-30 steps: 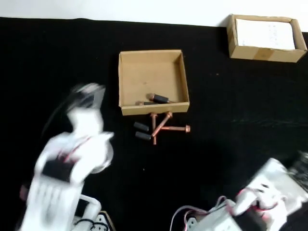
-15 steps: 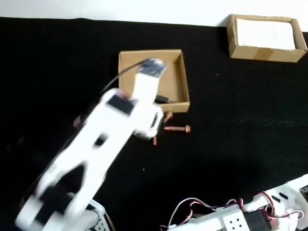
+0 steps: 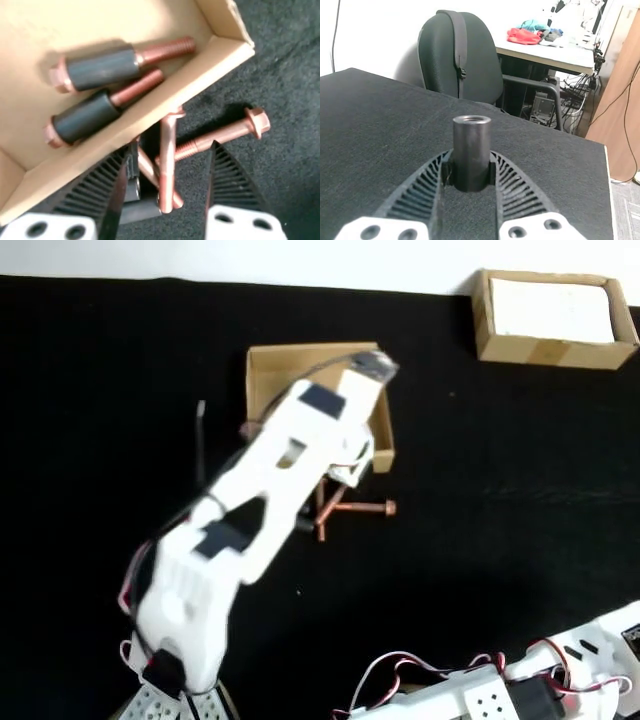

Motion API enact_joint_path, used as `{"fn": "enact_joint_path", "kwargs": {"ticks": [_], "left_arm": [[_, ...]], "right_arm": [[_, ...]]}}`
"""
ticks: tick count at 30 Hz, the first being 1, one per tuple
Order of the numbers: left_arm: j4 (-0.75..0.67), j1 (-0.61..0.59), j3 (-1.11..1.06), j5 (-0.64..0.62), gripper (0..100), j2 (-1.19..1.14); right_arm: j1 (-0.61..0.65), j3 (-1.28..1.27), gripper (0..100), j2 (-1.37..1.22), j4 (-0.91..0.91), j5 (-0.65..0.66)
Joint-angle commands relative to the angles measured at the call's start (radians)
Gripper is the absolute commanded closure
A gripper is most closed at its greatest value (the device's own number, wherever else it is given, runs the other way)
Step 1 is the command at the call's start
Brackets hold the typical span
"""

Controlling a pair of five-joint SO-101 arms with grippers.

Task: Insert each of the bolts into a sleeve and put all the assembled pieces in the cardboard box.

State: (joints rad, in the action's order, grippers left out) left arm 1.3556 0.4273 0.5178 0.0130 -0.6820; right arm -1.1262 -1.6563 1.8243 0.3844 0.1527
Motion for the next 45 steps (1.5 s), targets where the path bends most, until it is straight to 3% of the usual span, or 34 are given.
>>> {"fn": "enact_joint_path", "kwargs": {"ticks": [1, 9, 13, 18, 27, 33, 37, 45], "left_arm": [[0.094, 0.012, 0.177, 0.032, 77, -0.101], [0.199, -0.005, 0.39, 0.038, 78, -0.278], [0.192, -0.008, 0.452, 0.054, 99, -0.318], [0.203, -0.008, 0.539, 0.051, 99, -0.32], [0.411, 0.015, 0.773, 0.04, 99, -0.189], [0.411, 0.019, 0.831, -0.115, 99, 0.007], [0.413, 0.018, 0.829, -0.189, 99, 0.186], [0.416, 0.01, 0.654, -0.186, 99, 0.621]], "right_arm": [[0.022, -0.15, 99.1, 0.007, -0.027, 0.002], [0.054, -0.147, 99.1, 0.007, -0.028, -0.025], [0.05, -0.147, 99.1, 0.007, -0.028, -0.025], [0.054, -0.145, 99.1, 0.008, -0.028, -0.025], [0.142, -0.067, 99.1, 0.01, -0.024, -0.081], [0.34, 0.077, 99.1, 0.01, 0.033, -0.198], [0.535, 0.236, 99.1, 0.01, 0.28, -0.279], [0.955, 0.456, 99.1, 0.01, 0.682, -0.344]]}}
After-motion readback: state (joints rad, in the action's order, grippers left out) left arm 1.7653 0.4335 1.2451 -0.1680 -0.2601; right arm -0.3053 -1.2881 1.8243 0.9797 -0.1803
